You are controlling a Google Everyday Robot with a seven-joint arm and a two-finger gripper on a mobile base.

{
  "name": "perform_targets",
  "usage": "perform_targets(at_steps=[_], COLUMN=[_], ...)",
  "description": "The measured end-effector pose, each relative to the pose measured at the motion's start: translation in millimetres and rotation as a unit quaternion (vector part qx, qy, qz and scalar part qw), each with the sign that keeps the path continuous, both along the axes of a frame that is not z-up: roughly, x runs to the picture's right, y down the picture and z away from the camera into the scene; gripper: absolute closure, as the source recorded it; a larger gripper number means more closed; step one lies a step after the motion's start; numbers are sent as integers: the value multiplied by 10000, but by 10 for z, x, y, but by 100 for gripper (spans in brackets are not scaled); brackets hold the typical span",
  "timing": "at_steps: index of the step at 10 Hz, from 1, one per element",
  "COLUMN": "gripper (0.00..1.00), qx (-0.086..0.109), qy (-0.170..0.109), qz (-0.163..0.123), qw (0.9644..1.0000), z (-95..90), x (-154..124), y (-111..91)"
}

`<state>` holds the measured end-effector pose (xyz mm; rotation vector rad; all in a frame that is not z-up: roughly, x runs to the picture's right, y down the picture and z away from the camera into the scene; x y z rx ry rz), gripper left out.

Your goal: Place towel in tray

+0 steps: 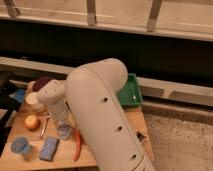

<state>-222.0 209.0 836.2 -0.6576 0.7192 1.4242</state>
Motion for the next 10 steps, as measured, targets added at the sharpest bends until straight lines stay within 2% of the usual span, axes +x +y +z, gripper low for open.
perform_targets(at_steps=[1,6,7,9,10], gripper=[50,97,100,100,100], qx=[-24,-56,0,289,401], qy=[-27,-19,-71,-281,-326], qz=[72,1,58,361,407], qw=[10000,10000,10000,9985,9978], z=[20,-31,-17,30,36], x=[-14,0,9,9,-11], y=[0,8,-19,-282,-403])
